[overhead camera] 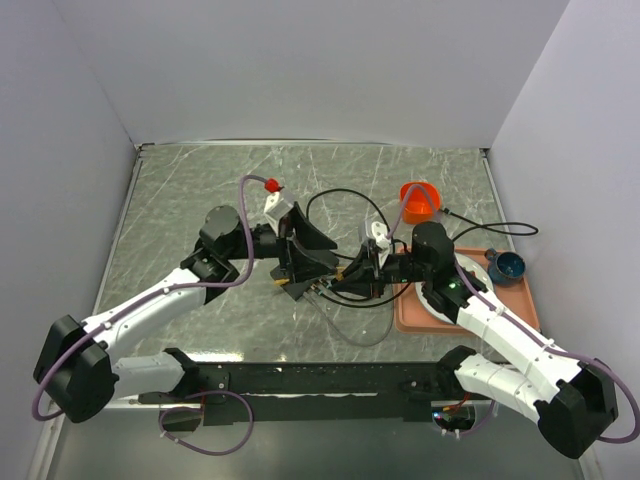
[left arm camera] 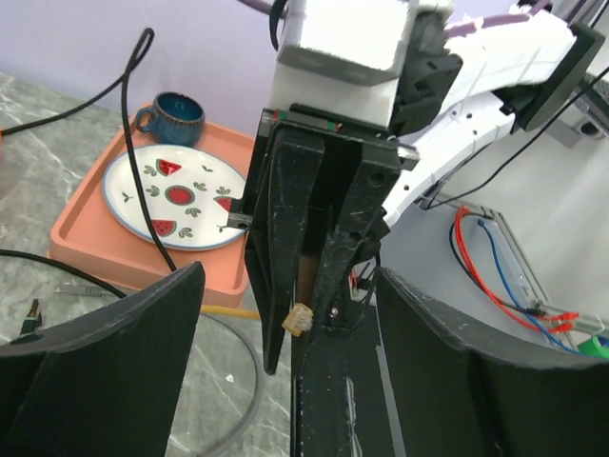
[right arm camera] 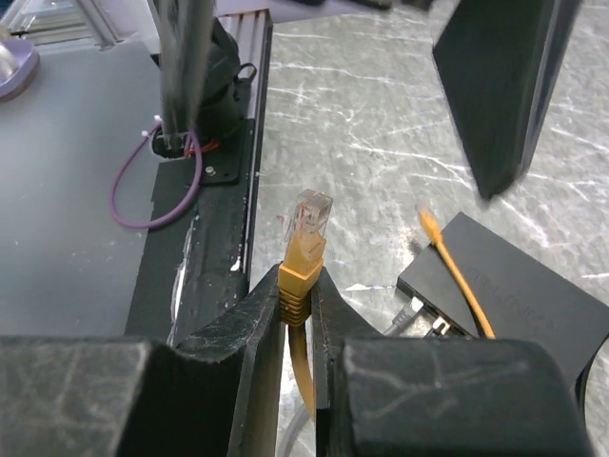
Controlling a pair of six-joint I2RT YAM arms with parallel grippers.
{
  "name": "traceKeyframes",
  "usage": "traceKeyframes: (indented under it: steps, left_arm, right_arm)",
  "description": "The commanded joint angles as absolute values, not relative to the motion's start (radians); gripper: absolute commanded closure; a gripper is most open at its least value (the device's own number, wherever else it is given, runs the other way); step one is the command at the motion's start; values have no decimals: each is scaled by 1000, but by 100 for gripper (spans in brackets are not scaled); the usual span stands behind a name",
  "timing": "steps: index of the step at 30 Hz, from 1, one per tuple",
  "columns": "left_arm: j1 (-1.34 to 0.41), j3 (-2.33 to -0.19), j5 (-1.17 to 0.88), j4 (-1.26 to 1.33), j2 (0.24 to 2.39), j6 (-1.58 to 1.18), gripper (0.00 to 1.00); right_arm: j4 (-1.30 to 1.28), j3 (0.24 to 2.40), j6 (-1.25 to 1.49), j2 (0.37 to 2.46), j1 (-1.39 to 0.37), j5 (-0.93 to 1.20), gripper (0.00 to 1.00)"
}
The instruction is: Insert the plug into the switch port
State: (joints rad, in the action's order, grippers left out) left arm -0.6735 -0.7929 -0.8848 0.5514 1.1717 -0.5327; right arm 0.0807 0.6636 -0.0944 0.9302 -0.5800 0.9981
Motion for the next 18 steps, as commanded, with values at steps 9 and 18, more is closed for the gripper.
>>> traceKeyframes:
  steps: [9, 18]
  left_arm:
    - [-739, -881, -877, 472, 1255, -440, 51]
    - [-745, -905, -763, 459, 1259, -495, 99]
  right_arm:
    - [120, 735, -63, 916, -577, 1057, 100]
    - [84, 741, -37, 894, -577, 854, 55]
